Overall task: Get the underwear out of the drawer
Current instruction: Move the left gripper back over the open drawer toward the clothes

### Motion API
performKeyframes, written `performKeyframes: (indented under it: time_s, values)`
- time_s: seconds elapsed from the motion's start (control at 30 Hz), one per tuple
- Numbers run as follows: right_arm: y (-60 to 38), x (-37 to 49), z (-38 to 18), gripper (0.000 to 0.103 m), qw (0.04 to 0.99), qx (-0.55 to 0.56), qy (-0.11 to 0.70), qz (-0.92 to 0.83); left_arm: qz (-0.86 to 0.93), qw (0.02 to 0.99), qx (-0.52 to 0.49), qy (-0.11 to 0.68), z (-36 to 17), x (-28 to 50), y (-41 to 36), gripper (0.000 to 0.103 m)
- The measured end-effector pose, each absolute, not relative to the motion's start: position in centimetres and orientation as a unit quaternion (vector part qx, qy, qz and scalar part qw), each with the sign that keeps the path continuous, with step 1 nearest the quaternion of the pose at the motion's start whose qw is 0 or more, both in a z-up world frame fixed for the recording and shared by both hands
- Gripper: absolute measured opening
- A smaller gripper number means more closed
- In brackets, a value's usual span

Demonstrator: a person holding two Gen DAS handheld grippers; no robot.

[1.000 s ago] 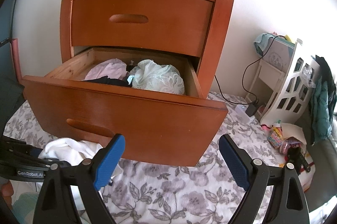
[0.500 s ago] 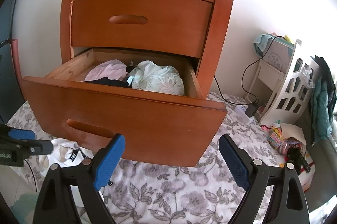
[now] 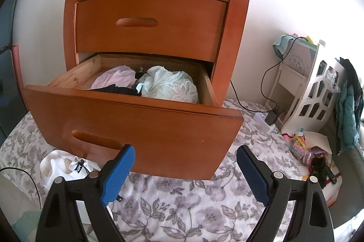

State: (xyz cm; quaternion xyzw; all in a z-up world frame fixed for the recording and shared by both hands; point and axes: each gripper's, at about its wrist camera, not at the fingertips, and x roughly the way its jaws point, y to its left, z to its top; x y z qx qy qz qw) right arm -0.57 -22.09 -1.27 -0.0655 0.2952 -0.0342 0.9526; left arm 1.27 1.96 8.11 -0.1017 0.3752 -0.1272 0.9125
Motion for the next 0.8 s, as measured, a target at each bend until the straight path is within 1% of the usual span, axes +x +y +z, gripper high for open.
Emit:
performKeyframes:
  time_s: [0.23,0.33,0.5,0.7,0.8]
  values:
    - [-22.2,-0.5,-1.3,0.093,0.952,-0.062,0.296,-0.034,-0.125,0.933,-0.090,0.327,13.1,3.9,3.6,0.103]
    - [-22.2,-0.4,-1.3,0.093,0.952,-0.060,0.298,-0.034,-0.123,0.945,-0.086,0.291,14.7,4.9,3.9,0.103]
    - [-22.2,-0.3,-1.4,0.093,0.952,-0.060,0.299,-0.033,-0.147,0.929,-0.090,0.328,14.8,7.9,3.8,0.103]
    - [-22.2,-0.1,-1.6,0.093,0.950,-0.061,0.304,-0.031,-0.128,0.933,-0.070,0.329,14.3,10.3,2.8,0.103]
    - [-22.2,0.1,-1.8,0.093,0.949,-0.061,0.309,-0.030,-0.128,0.924,-0.068,0.354,13.9,12.5,2.4,0.103]
